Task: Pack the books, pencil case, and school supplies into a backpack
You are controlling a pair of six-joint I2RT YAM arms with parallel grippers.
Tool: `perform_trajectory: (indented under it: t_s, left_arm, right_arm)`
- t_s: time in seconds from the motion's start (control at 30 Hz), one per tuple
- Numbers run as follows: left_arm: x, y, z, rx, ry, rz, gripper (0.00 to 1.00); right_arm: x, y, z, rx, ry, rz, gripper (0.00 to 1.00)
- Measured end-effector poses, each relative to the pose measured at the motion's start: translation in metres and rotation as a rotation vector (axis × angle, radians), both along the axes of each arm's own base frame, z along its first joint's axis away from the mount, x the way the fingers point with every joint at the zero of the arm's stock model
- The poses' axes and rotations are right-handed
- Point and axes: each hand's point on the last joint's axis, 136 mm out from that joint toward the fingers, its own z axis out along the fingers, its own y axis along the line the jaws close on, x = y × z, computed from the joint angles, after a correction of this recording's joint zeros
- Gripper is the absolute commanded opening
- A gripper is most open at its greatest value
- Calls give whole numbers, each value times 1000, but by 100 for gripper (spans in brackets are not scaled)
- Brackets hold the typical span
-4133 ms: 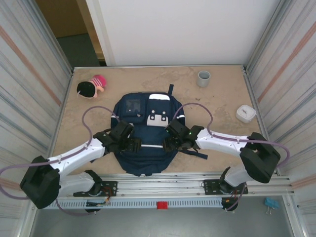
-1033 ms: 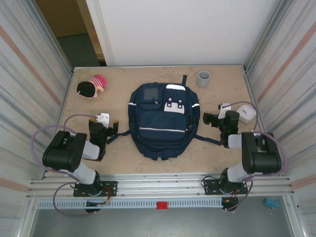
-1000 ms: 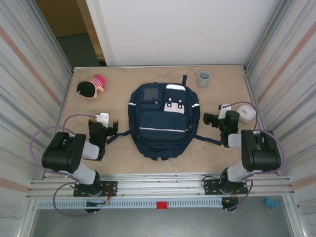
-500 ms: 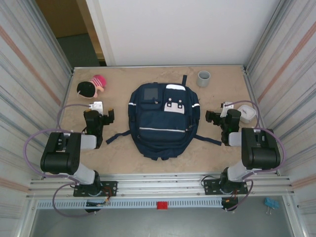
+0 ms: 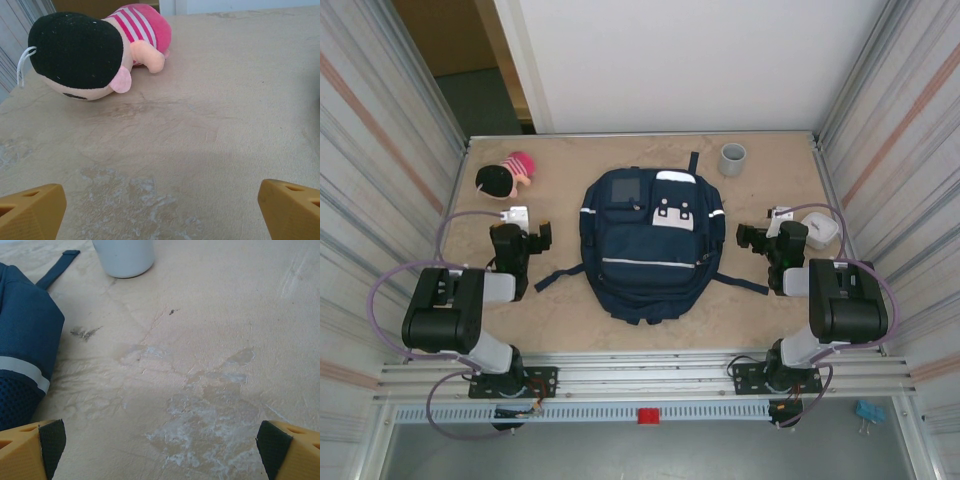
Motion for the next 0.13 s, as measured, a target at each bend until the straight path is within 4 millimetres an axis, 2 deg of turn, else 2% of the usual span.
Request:
perform_trajectory:
  t_s: [0.13]
  left_arm:
    - [0,0,0,0,0,0,99]
  right_arm:
    - [1,1,1,-8,-1,-5,99]
